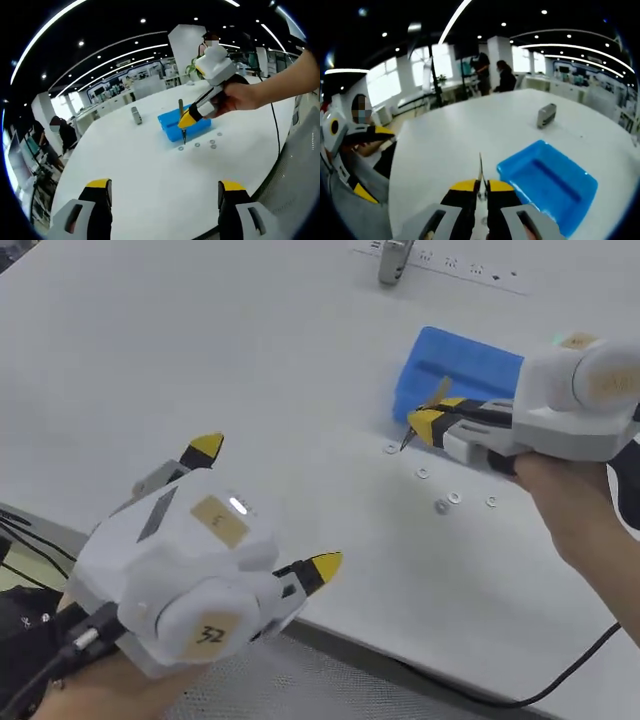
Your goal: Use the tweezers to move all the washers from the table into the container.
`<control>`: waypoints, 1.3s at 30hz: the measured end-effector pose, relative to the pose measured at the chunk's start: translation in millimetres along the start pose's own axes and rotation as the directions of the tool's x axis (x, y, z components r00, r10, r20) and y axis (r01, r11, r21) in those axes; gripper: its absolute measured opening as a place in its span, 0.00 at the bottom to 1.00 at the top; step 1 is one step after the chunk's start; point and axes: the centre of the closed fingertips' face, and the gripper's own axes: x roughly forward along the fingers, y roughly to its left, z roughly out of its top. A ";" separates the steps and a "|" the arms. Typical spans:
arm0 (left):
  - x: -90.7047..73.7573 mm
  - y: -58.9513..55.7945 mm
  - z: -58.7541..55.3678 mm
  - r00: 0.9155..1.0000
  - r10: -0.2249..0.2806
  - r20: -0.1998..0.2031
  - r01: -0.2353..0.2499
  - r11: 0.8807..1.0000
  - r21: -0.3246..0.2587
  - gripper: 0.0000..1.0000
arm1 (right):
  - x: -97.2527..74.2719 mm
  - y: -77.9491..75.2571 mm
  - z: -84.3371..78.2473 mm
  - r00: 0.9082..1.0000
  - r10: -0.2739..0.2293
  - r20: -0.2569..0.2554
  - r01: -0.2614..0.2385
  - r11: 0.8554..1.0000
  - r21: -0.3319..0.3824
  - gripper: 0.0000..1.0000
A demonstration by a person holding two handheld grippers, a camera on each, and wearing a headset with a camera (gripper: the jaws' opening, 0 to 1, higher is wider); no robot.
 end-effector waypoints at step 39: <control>5.0 -7.9 -8.7 0.998 -0.044 -0.041 0.043 0.999 -0.019 0.99 | 18.5 -2.0 0.6 1.000 0.013 0.017 -0.013 1.000 0.003 0.04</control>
